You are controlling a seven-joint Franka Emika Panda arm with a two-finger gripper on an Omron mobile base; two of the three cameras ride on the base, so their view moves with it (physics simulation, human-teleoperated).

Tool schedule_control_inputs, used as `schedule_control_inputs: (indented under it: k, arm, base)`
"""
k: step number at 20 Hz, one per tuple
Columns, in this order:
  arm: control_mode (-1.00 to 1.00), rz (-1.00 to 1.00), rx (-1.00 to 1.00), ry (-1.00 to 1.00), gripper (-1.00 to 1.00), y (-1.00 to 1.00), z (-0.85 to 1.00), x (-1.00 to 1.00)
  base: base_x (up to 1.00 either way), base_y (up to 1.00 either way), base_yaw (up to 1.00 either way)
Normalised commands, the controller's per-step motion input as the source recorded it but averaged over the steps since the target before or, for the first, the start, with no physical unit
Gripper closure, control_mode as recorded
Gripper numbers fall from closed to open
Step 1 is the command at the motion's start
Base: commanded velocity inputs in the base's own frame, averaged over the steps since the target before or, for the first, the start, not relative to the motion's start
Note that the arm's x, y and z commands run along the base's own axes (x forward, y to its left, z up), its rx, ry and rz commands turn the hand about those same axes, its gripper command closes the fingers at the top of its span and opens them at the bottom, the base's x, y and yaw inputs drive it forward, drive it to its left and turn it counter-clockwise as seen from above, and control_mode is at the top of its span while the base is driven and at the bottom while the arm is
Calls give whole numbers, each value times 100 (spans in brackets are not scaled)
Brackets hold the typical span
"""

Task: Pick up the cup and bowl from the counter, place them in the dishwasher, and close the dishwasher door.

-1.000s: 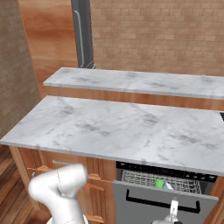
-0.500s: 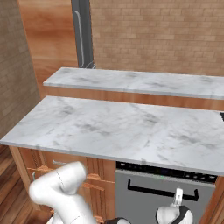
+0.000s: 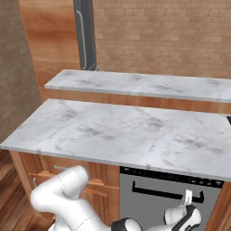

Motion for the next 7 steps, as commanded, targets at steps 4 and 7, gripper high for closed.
schedule_control_inputs:
  k: [4,7]
  arm:
    - [-100,3,0,-18,-100,-6,-69,71]
    - [-100,2,-1,-18,-100,-3,-68,66]
  base:
    - [0,0,0]
    - [0,0,0]
